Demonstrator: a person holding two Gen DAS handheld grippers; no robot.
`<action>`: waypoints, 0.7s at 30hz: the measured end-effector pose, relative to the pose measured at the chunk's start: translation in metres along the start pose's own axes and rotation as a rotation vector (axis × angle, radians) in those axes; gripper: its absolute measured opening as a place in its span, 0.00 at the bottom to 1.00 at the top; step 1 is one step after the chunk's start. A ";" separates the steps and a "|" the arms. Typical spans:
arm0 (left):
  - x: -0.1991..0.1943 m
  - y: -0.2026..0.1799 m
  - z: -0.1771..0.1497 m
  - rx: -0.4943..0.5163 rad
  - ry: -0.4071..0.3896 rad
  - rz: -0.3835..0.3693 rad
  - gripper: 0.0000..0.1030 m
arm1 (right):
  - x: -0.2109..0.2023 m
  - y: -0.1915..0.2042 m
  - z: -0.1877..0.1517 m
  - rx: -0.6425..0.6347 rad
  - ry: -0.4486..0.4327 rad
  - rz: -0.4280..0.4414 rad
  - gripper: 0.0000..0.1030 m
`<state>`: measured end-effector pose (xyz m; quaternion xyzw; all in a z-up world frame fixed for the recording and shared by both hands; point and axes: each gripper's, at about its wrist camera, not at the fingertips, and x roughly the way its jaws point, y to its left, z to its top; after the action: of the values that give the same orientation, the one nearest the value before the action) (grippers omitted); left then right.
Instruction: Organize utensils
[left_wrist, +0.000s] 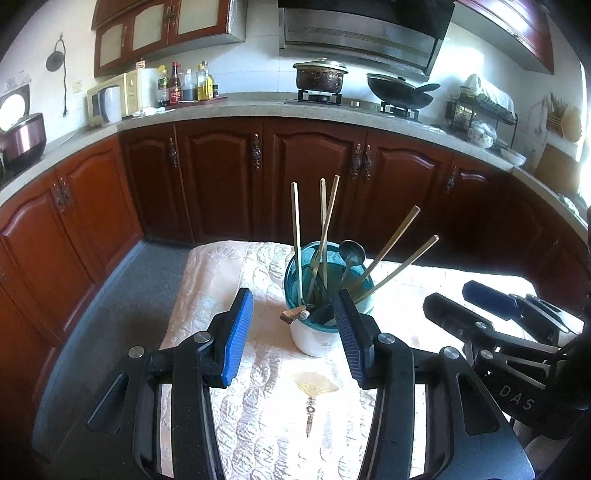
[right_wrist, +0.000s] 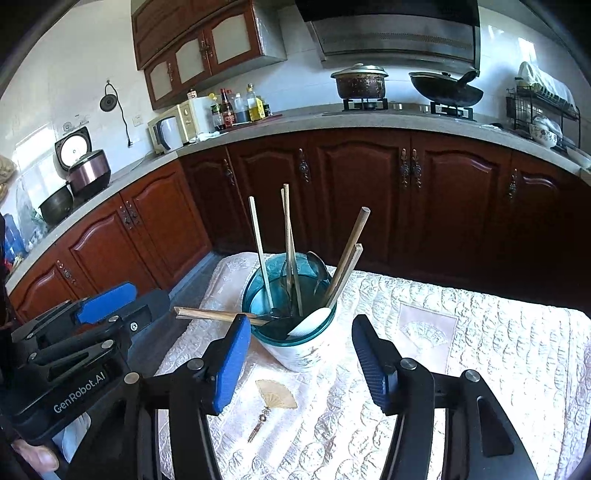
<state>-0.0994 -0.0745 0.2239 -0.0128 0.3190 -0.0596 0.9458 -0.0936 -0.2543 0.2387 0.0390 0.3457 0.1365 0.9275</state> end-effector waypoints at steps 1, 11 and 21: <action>0.000 0.000 0.000 0.000 -0.001 0.000 0.44 | 0.000 0.001 0.000 -0.002 -0.001 0.000 0.54; 0.004 0.005 -0.001 -0.008 0.000 0.014 0.44 | 0.005 0.004 0.002 -0.016 0.014 -0.011 0.55; 0.008 0.006 -0.003 -0.001 0.005 0.025 0.44 | 0.009 0.004 0.003 -0.017 0.026 -0.011 0.55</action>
<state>-0.0946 -0.0697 0.2164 -0.0091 0.3217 -0.0476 0.9456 -0.0862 -0.2483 0.2361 0.0273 0.3567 0.1351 0.9240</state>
